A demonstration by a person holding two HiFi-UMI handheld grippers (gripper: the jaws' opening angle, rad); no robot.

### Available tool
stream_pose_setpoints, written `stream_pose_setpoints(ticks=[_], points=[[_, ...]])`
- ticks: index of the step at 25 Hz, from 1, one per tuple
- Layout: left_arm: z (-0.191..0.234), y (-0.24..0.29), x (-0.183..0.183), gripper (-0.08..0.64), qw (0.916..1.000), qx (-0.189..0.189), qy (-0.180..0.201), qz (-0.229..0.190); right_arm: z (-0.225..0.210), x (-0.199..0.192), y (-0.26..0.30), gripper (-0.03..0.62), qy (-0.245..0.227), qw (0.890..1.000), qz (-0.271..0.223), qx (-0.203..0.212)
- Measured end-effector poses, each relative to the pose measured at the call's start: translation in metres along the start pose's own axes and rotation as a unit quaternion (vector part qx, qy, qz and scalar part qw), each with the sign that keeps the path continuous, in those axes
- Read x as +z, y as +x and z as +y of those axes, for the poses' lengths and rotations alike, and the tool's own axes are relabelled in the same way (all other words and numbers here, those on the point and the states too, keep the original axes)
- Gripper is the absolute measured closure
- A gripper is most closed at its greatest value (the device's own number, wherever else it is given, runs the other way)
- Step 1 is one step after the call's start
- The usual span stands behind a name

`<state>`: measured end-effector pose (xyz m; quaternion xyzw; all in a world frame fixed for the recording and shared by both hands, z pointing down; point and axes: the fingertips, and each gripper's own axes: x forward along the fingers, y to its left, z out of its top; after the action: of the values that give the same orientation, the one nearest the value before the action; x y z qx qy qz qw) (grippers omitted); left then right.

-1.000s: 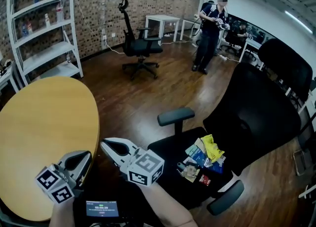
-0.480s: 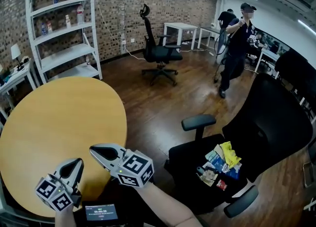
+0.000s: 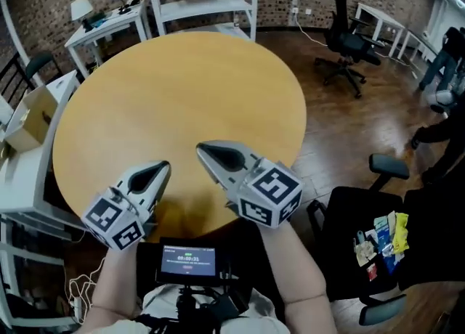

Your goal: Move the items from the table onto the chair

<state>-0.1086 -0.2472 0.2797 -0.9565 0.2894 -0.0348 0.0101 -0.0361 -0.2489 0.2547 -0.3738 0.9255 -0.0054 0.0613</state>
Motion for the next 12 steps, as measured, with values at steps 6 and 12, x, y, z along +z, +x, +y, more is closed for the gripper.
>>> stream_pose_setpoints(ticks=[6,12], points=[[0.035,-0.052,-0.008,0.552,0.9988,0.048,-0.005,0.01,0.041,-0.022,0.047,0.592,0.004,0.998,0.05,0.038],[0.052,-0.068,-0.015,0.552,0.9981,0.06,-0.002,0.011,0.062,-0.039,0.074,0.592,0.002,0.995,0.08,0.059]])
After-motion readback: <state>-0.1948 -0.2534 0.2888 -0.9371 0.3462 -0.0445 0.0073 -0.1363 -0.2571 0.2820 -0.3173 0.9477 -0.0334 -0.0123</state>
